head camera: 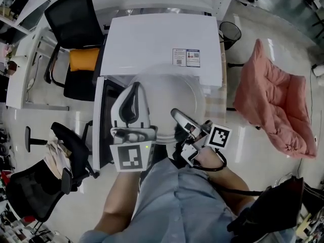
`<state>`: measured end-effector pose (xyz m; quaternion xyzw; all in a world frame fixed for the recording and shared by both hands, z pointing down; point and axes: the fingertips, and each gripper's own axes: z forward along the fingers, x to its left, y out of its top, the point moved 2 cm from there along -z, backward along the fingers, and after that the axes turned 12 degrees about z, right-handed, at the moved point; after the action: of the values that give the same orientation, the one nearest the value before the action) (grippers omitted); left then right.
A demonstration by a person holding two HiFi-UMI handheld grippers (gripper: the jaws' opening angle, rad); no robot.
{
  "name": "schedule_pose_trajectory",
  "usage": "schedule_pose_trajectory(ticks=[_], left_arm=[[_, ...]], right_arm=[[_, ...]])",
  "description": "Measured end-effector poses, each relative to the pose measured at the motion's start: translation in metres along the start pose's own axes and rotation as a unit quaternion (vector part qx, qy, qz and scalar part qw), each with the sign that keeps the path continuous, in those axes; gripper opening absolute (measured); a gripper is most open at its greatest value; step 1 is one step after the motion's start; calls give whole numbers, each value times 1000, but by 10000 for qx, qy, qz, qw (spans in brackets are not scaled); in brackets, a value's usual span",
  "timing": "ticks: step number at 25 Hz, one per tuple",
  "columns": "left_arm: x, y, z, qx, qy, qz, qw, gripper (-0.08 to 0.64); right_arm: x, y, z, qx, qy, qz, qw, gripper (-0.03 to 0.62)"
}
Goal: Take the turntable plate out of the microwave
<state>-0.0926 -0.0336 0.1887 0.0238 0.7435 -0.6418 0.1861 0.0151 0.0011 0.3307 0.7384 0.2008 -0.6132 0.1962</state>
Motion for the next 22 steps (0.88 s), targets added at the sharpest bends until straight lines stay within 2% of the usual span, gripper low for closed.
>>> schedule_pose_trajectory(ticks=[11, 22], left_arm=[[16, -21, 33, 60, -212, -82, 9997, 6], [41, -33, 68, 25, -480, -138, 9987, 7]], right_arm=[[-13, 28, 27, -472, -163, -56, 9987, 26], [-9, 59, 63, -1334, -134, -59, 9910, 29]])
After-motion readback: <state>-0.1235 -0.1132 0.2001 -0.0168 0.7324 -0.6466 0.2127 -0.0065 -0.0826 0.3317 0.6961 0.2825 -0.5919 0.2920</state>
